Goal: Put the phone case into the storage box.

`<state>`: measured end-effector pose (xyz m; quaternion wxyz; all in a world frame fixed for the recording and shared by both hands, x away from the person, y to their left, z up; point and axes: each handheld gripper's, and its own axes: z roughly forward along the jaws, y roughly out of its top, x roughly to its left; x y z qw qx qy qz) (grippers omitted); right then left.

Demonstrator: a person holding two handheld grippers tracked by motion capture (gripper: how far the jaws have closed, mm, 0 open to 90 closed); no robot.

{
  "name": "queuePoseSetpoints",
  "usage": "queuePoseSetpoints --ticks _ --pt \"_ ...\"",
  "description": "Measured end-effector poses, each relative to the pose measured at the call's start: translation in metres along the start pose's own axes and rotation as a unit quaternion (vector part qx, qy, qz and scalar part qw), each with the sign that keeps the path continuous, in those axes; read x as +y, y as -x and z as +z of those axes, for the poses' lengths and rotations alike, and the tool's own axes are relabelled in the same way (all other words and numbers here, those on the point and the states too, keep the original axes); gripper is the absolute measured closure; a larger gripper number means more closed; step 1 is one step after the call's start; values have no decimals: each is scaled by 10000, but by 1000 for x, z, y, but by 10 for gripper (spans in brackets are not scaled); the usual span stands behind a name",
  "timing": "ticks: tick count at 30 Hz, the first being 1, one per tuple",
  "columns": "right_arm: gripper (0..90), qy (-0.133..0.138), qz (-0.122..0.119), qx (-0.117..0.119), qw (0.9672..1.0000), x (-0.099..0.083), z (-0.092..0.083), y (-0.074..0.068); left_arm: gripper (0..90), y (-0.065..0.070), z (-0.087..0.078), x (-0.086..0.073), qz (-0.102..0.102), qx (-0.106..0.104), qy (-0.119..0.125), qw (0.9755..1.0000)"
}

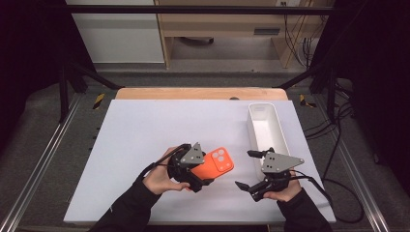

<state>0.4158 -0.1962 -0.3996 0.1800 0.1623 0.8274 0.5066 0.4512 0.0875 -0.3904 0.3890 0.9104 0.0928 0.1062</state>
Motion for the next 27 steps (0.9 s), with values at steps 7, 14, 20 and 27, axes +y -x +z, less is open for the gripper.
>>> queuePoseSetpoints --ticks 7,14,20,27 --pt "16 -192 -166 192 9995 3 9 -6 134 2 -5 -3 101 -139 43 9998" --pt "17 -230 -296 301 9988 9 14 -10 134 5 -7 -4 184 -216 53 9996" --pt "18 -264 -386 353 9983 14 16 -11 134 7 -8 -2 337 -227 35 9992" --pt "20 -244 -408 376 9982 15 18 -11 134 8 -11 -1 585 -252 -28 9980"
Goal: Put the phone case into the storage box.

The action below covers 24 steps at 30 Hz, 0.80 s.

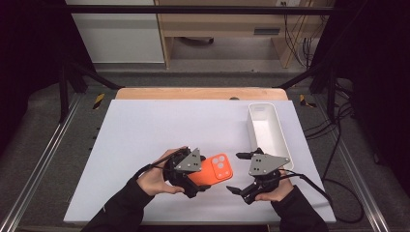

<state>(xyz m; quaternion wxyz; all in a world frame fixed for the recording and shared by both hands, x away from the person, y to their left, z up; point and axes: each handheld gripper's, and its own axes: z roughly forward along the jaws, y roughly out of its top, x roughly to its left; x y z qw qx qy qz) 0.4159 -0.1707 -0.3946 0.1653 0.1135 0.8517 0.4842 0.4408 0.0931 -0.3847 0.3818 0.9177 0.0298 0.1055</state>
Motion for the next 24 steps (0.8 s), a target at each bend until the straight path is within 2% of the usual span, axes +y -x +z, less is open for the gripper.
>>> queuePoseSetpoints --ticks 11,24 --pt "23 38 -105 140 9998 1 -1 -2 134 1 -2 3 153 -204 42 9997" --pt "30 4 -287 364 9989 5 0 -1 134 8 -3 11 361 -314 152 9987"
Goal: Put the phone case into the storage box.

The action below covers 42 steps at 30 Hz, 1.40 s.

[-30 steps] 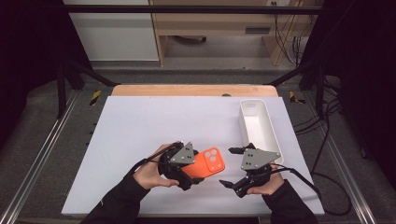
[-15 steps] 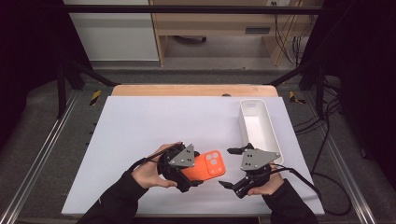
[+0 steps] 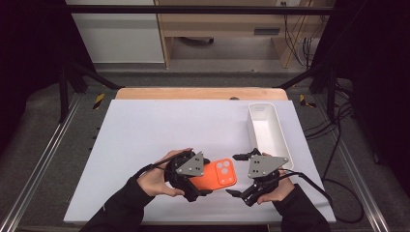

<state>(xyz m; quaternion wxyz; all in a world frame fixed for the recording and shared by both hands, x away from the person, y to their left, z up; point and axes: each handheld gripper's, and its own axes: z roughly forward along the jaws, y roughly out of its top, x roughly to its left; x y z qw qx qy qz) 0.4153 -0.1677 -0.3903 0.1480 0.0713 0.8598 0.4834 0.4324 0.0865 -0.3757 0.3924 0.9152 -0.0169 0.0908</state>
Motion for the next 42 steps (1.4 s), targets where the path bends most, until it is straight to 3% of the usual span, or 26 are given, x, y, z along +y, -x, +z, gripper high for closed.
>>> queuePoseSetpoints --ticks 10,19,28,38,42 --pt "44 32 -39 191 9998 -2 7 3 135 3 3 5 66 -87 60 9999" --pt "56 86 -23 606 9981 -5 13 4 135 5 8 7 61 -189 100 9998" --pt "86 225 -55 854 9961 -7 16 5 135 7 11 6 66 -308 88 9995" --pt "111 373 -71 1046 9938 -8 16 6 137 7 12 3 73 -372 83 9992" --pt "115 309 -55 1110 9933 -8 16 7 137 8 13 3 103 -393 71 9991"
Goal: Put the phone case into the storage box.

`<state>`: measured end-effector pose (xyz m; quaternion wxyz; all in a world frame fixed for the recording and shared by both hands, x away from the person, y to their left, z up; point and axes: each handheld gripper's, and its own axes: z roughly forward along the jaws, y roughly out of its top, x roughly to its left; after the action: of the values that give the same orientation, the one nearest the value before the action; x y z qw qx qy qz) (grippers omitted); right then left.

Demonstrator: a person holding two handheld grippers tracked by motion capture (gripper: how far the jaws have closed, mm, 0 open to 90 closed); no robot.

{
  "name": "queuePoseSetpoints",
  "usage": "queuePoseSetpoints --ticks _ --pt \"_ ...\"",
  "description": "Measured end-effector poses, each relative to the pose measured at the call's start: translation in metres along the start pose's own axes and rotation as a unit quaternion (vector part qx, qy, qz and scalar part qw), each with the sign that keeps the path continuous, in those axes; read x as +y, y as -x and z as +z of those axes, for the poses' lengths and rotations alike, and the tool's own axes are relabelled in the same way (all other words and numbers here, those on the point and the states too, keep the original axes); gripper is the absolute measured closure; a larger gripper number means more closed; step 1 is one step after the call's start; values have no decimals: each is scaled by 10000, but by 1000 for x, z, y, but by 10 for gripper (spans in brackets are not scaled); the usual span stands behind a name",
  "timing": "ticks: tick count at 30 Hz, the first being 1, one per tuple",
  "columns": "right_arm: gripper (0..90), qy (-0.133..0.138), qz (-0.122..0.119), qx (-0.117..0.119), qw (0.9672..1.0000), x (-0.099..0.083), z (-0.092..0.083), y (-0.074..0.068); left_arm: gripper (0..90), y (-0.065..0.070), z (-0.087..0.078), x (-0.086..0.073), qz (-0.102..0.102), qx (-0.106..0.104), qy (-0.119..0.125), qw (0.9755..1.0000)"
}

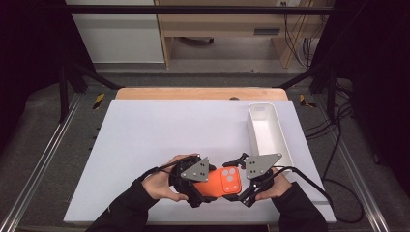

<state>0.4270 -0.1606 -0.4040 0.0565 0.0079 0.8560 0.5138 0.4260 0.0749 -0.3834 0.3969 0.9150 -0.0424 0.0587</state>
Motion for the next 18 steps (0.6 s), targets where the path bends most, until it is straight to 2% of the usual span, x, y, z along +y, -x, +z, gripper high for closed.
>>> queuePoseSetpoints --ticks 5,11,18 --pt "120 -83 23 93 9999 -1 2 0 138 1 1 0 66 -26 -32 10000" --pt "133 -55 -26 129 9999 -1 2 -1 138 1 1 0 76 -67 -23 9999" --pt "147 19 29 240 9997 -2 1 0 138 1 1 0 39 -88 -33 9999"
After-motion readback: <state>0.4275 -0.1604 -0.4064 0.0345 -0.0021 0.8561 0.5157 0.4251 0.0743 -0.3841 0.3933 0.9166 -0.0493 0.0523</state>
